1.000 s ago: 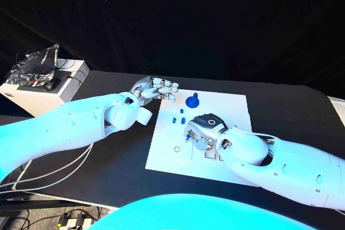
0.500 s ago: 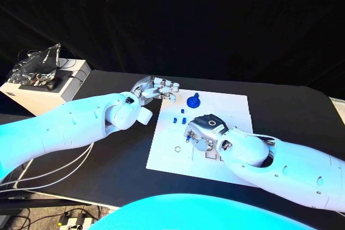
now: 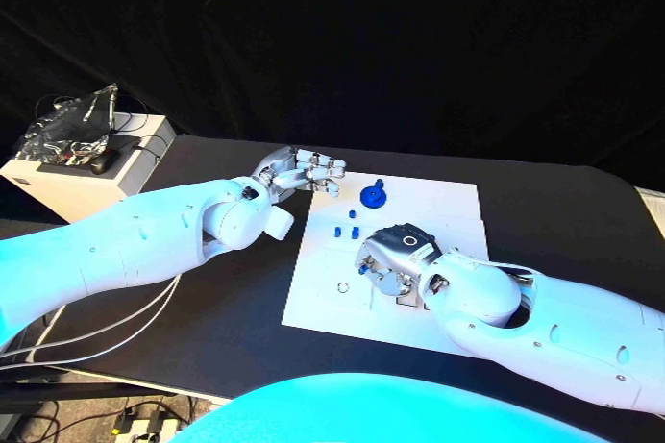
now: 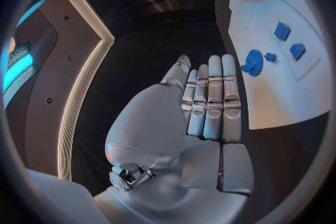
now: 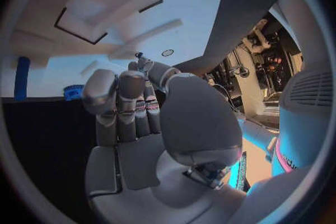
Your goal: Assemble the parts on the task board
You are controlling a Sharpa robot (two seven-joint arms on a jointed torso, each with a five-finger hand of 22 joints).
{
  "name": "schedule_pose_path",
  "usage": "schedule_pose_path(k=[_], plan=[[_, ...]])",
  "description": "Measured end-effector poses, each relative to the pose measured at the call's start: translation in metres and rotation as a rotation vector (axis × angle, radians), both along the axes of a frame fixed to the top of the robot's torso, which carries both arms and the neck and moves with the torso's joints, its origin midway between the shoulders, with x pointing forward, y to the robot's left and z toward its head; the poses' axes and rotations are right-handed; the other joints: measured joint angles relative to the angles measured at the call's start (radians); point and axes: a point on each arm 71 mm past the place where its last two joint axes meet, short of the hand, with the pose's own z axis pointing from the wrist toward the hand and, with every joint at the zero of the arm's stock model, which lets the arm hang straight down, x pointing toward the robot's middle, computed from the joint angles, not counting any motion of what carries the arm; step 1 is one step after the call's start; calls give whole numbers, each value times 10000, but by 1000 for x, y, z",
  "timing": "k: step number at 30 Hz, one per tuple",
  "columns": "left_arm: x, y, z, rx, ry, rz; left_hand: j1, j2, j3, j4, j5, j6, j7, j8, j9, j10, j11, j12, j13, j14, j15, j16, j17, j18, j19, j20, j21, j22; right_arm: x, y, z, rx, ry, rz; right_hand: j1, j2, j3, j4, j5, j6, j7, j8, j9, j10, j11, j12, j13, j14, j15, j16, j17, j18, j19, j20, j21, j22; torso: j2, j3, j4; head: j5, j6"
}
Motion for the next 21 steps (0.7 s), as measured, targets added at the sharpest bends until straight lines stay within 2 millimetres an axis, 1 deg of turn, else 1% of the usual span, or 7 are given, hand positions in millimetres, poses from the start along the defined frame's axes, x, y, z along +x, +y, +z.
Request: schedule_pose_path(k=[7,8,11,17,21], plan=[[0,0,0,0,9,-11,0,0,0,0,0,0,0,0,0,0,0,0,0,0,0,0,0,1,0,0,0,-1,2,-1,-1,-49,-11,-48,0,-1,-1,-1,-1,-2,1,-30,1,0,-1,-6,-6,0,0,0,0,0,-5,5,0,-1,0,-2,4,-17,0],[0,0,0,0,10,-13,0,0,0,0,0,0,0,0,0,0,0,0,0,0,0,0,0,0,0,0,0,-1,2,-1,-1,-55,-16,-53,0,-1,-2,-1,-1,-2,2,-33,1,0,-1,-8,-6,0,0,0,0,62,-16,17,0,-1,0,-4,4,-17,0],[0,0,0,-2,14,-19,0,0,0,0,0,0,0,0,0,0,0,0,0,0,0,0,0,1,0,0,0,-1,2,0,-1,-56,-26,-45,-1,-1,-2,-1,-1,-2,2,-50,1,0,-1,-25,-5,0,0,0,0,69,-17,18,0,-1,0,-6,3,-18,0],[0,0,0,-6,26,-41,0,0,0,0,0,0,0,0,0,0,0,0,0,0,0,0,-1,1,0,0,0,7,3,1,-3,-105,-7,-41,-1,-1,-6,-4,-3,-3,3,-8,1,20,-22,-26,3,0,0,0,-14,69,-18,19,0,-2,0,-6,9,-27,0],[0,0,0,-10,36,-59,0,0,0,0,0,0,0,0,0,0,0,0,0,0,0,0,-1,0,0,0,0,7,3,2,-4,-130,-2,-36,-1,-2,-14,-13,-5,-14,14,12,0,33,-35,-38,4,1,0,0,-25,68,-18,19,0,-2,-1,-12,10,-29,0]])
